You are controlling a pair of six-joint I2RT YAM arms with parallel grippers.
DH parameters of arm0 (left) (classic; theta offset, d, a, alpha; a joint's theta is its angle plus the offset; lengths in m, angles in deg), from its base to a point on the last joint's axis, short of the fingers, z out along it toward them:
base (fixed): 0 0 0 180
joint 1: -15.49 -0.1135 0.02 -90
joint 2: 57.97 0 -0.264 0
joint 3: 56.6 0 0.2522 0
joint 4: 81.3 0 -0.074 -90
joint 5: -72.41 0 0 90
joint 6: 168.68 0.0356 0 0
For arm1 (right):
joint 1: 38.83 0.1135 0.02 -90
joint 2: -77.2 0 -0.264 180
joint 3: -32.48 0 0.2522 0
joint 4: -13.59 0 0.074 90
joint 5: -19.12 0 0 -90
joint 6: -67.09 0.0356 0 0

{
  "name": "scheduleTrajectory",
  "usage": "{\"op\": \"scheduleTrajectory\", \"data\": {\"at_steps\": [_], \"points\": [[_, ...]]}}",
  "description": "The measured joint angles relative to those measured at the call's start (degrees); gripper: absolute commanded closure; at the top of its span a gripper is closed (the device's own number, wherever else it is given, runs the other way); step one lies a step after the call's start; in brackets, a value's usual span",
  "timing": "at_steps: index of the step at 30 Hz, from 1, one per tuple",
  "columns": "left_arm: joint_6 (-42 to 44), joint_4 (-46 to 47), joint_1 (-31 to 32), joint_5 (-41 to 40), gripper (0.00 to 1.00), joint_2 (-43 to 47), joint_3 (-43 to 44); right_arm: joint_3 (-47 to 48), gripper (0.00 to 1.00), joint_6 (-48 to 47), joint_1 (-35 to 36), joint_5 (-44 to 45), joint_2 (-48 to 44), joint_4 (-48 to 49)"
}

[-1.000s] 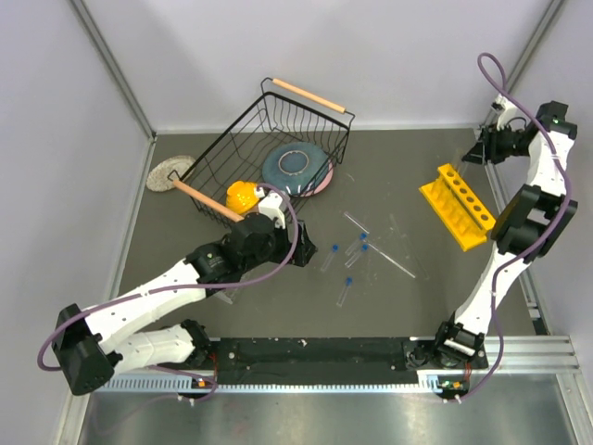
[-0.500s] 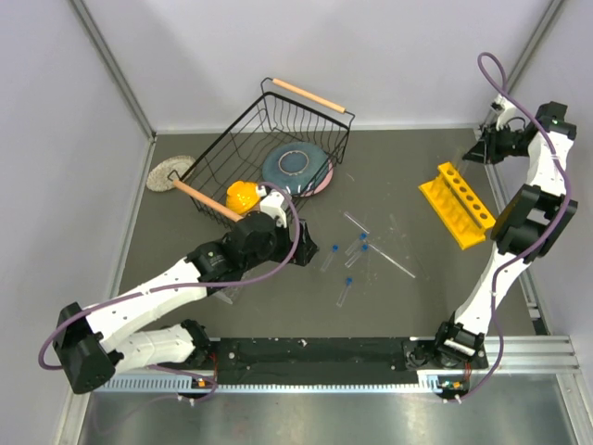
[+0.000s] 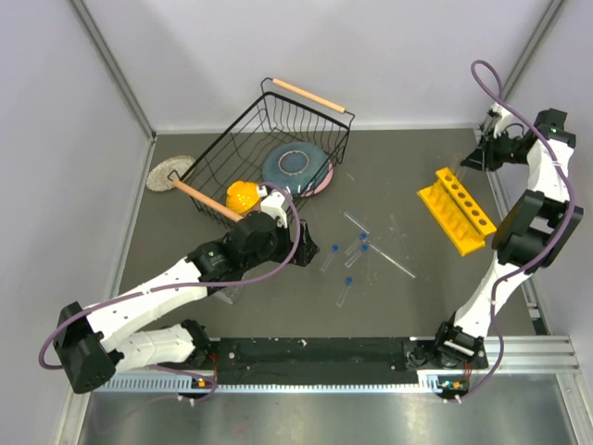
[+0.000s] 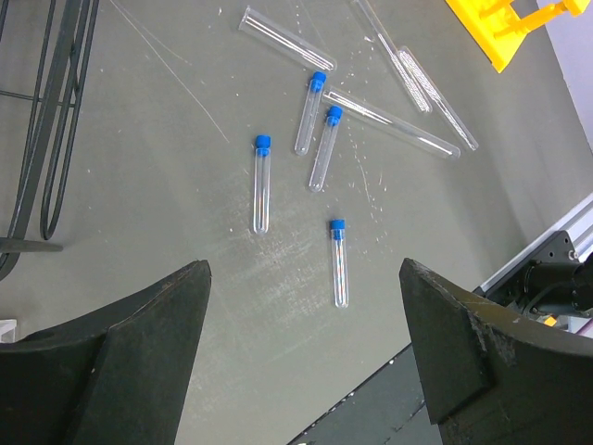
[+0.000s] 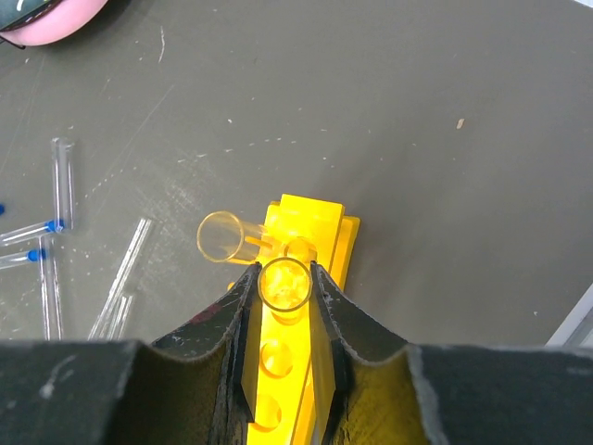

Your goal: Organize the chemistry lab equipment

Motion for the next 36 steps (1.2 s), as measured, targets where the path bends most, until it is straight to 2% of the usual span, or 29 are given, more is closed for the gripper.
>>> {"op": "scheduleTrajectory", "data": {"at_steps": [12, 36], "points": [[0.0, 0.0, 0.0, 0.0, 0.12, 0.0, 0.0, -3.9, 0.80, 0.2, 0.0, -0.7, -2.5, 5.0], [0.0, 0.0, 0.0, 0.0, 0.12, 0.0, 0.0, -17.8, 0.80, -2.4, -0.2, -3.1, -10.4, 16.9]]}}
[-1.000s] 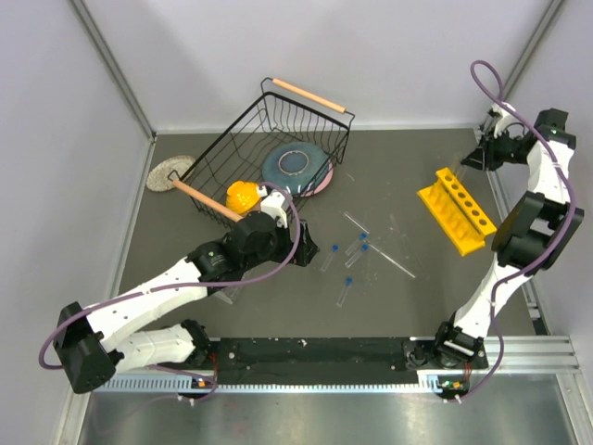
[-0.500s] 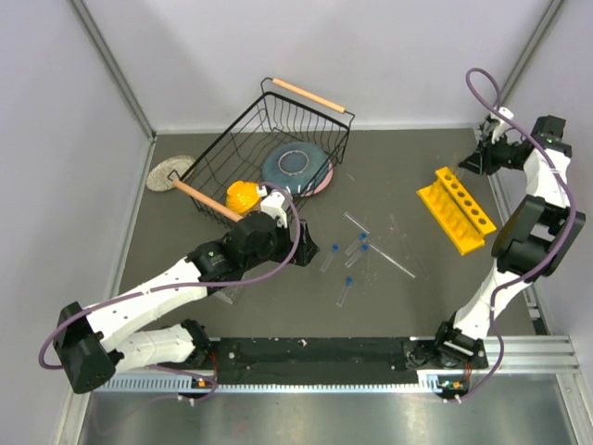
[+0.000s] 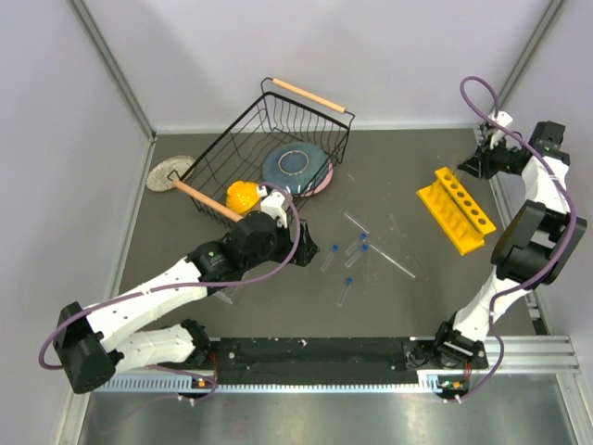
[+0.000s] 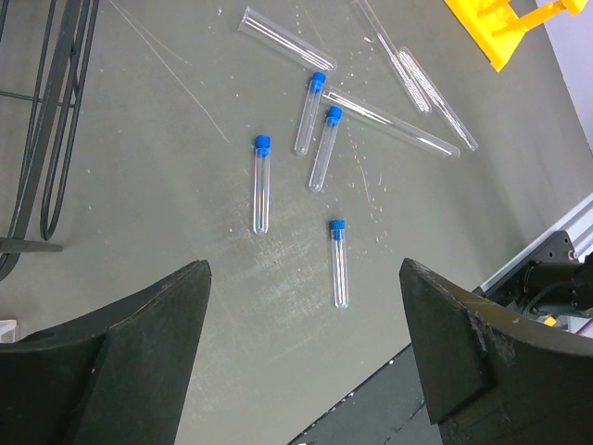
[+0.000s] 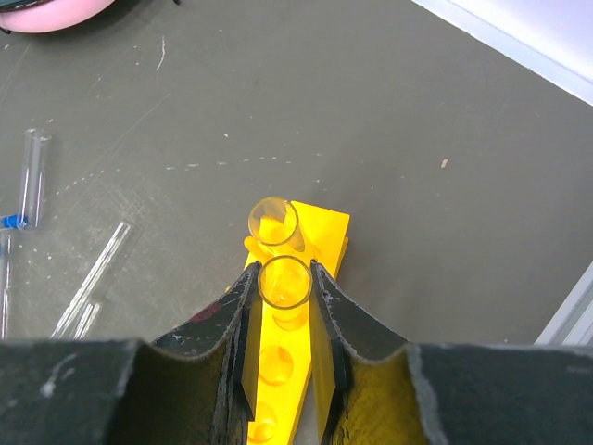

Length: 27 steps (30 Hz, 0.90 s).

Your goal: Organize the chemistry lab equipment

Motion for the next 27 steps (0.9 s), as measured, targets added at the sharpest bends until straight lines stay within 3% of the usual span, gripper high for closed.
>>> {"op": "scheduleTrajectory", "data": {"at_steps": [14, 27], "points": [[0.0, 0.0, 0.0, 0.0, 0.12, 0.0, 0.0, -3.2, 0.71, -1.0, -0.8, -1.1, -1.4, 2.8], [0.3, 0.0, 0.0, 0.0, 0.12, 0.0, 0.0, -3.9, 0.22, 2.0, -1.7, 0.0, -1.8, 1.9]]}}
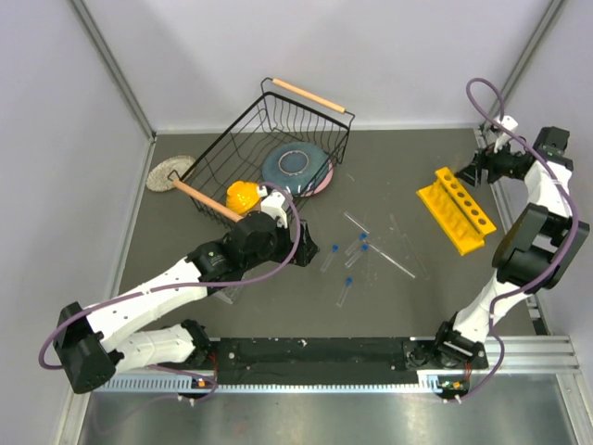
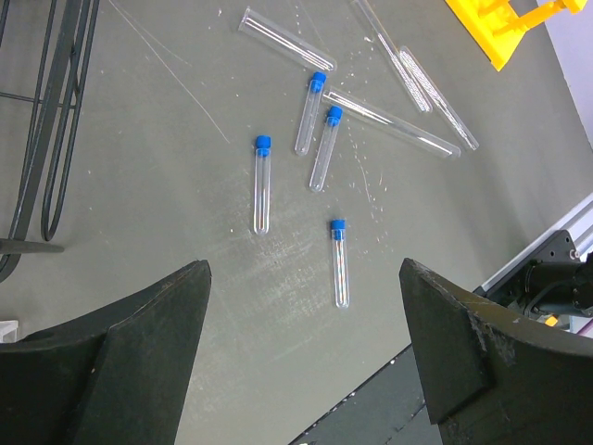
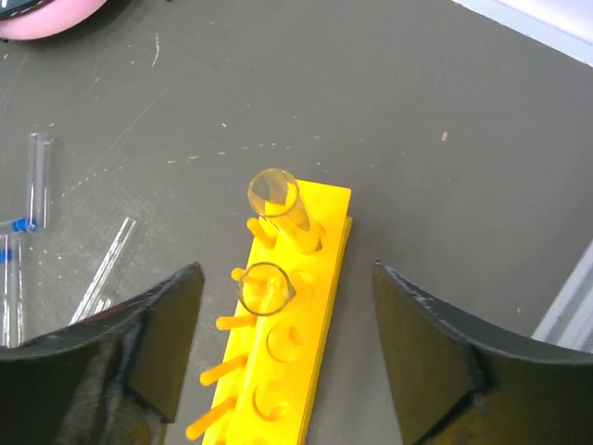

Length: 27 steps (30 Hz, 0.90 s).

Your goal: Organize the chemistry lab equipment

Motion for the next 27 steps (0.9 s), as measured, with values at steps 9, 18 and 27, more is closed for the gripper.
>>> {"op": "scheduleTrajectory", "data": {"at_steps": [9, 18, 27], "points": [[0.2, 0.0, 0.0, 0.0, 0.11, 0.0, 0.4, 2.5, 0.07, 4.2, -1.6, 4.4, -7.5, -1.1], [0.1, 0.4, -1.2, 0.5, 0.01, 1.8, 2.0, 7.9, 0.18, -0.5, 7.0, 11.5, -16.3, -18.8], [-2.7, 1.9, -7.0, 5.8, 0.01, 4.7, 2.2, -16.7, 0.30, 4.2, 32.8, 19.9, -24.4, -22.4]]}}
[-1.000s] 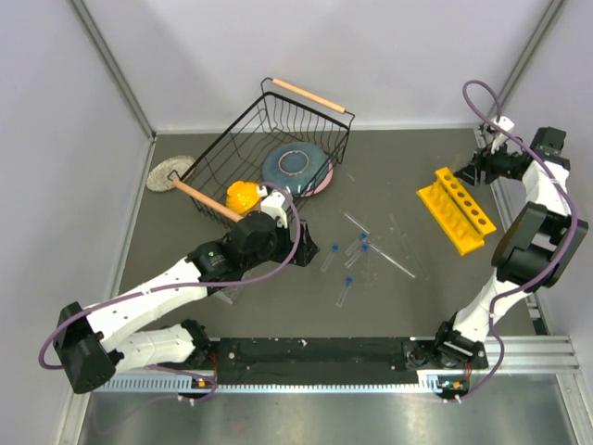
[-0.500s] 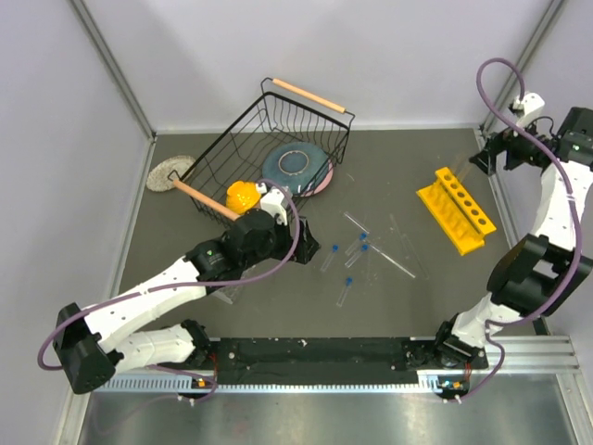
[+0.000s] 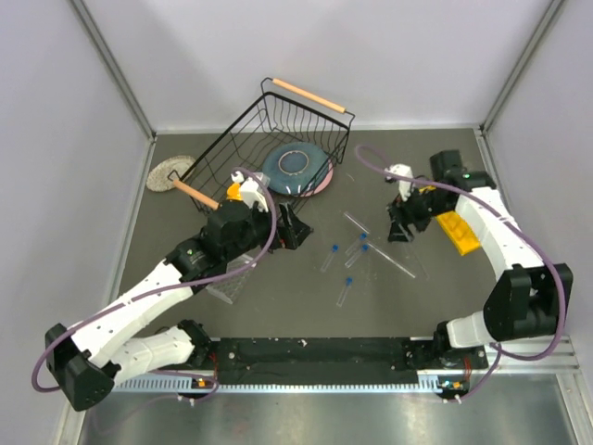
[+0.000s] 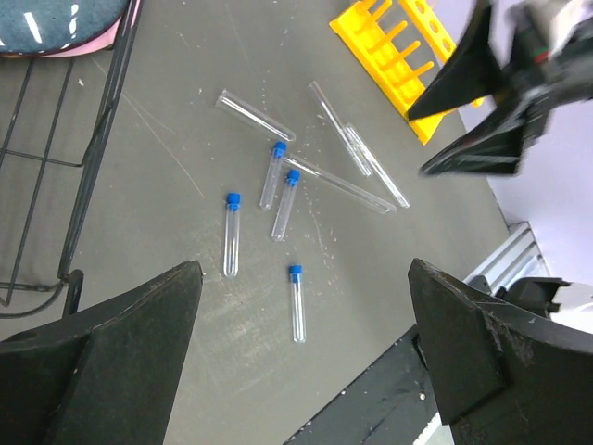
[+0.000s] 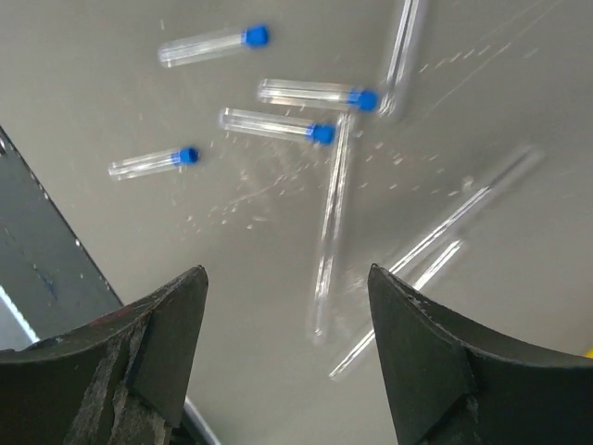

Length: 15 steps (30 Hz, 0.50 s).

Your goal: Organize the chemistry lab equipment

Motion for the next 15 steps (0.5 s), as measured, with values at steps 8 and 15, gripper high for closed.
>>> {"op": "scheduleTrajectory", "data": {"at_steps": [8, 15], "points": [[-2.8, 0.3, -0.2, 0.8, 0.01, 3.6, -2.6, -7.8, 0.32, 7.9, 10.2, 9.5, 3.8, 8.3], [-5.1, -0.2, -0.4, 0.7, 0.01, 7.1, -7.3, -12.4, 0.36, 11.0, 12.6, 16.7, 8.7, 14.5]]}}
